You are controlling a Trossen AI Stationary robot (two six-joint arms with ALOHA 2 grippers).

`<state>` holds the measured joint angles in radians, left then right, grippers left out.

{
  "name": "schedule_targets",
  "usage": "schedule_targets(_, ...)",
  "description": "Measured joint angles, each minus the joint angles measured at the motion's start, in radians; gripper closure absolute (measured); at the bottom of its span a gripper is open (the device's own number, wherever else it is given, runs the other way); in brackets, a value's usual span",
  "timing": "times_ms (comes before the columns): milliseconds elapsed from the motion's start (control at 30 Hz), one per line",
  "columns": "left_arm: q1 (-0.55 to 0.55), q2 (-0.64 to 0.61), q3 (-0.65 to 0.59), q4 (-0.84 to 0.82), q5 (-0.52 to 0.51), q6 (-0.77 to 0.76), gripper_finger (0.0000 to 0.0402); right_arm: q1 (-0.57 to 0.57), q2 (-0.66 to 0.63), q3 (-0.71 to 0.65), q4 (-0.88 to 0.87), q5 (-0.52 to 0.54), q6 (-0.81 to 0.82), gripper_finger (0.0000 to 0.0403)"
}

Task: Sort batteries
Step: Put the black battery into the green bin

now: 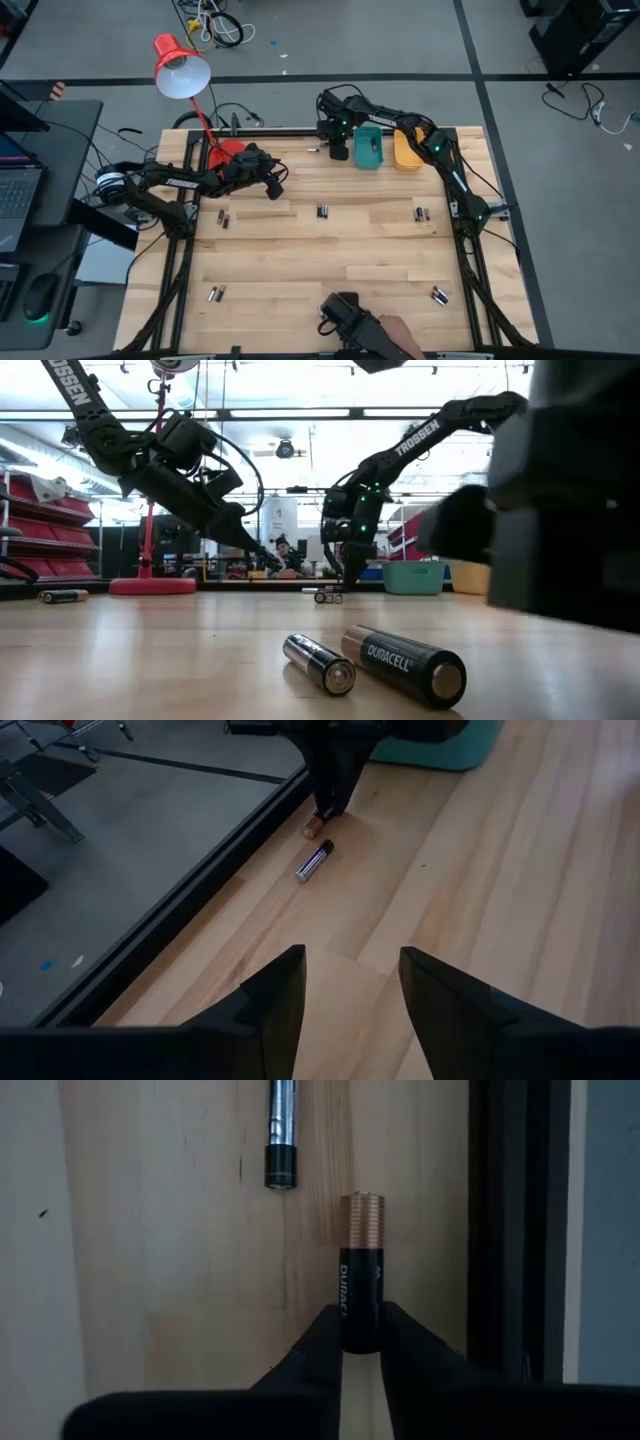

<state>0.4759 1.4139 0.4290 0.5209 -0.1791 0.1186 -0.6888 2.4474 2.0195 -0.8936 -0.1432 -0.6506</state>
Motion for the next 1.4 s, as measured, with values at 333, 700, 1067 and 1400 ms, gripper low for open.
schedule_targets(333, 0.000, 0.000, 0.000, -0.001, 0.016, -0.001, 0.0223, -0.002, -0.026, 0.014, -0.045, -0.058, 0.057, 0.0378)
schedule_targets(700, 0.000, 0.000, 0.000, 0.014, 0.047, -0.017, 0.0223, -0.013, -0.169, 0.020, -0.156, -0.061, 0.085, 0.0375)
schedule_targets(1067, 0.000, 0.000, 0.000, 0.039, 0.027, 0.000, 0.0223, -0.100, -0.297, 0.006, -0.315, -0.030, 0.179, 0.0372)
schedule_targets(1400, 0.000, 0.000, 0.000, 0.025, 0.024, 0.008, 0.0223, -0.140, -0.411, -0.285, -0.197, -0.029, 0.217, 0.0366)
